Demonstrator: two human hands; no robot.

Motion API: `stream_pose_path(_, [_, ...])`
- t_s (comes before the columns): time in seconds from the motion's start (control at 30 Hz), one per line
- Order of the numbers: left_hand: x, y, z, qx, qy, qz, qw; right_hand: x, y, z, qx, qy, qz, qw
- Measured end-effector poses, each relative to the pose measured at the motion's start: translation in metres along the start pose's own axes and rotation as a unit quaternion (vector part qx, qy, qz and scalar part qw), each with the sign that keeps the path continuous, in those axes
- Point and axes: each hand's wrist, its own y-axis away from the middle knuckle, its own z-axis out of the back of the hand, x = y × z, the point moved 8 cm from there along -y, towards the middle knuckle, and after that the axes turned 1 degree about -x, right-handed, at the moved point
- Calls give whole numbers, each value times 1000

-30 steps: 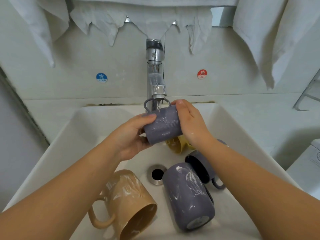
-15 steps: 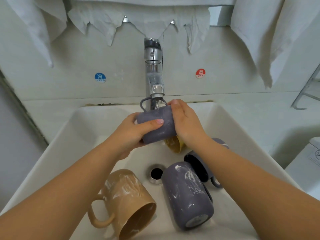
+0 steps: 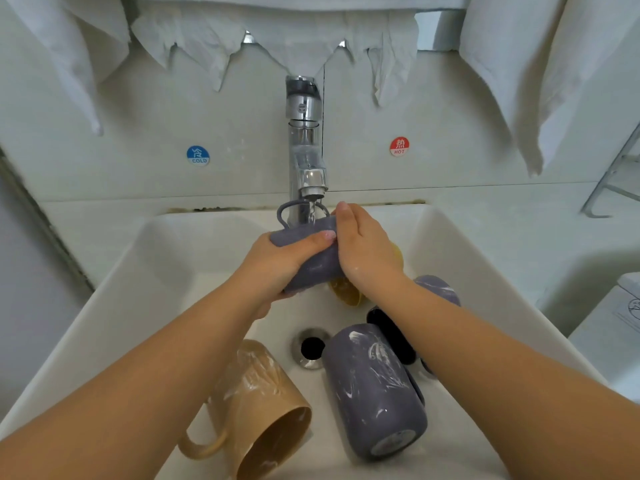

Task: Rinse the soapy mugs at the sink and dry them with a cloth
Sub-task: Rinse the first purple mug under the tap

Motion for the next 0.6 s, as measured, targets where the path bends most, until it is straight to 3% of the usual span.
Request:
stream_pose_path(0.23, [3, -3, 1, 50, 22, 52, 997, -9, -16, 7, -2, -28, -59, 998])
stream_pose_path(0.43, [5, 1, 10, 52, 5, 71, 996, 6, -11, -10, 53, -36, -14, 998])
stream_pose_path(0.6, [5, 8, 11, -1, 138, 107, 985, 10, -6, -12, 80, -156, 5, 985])
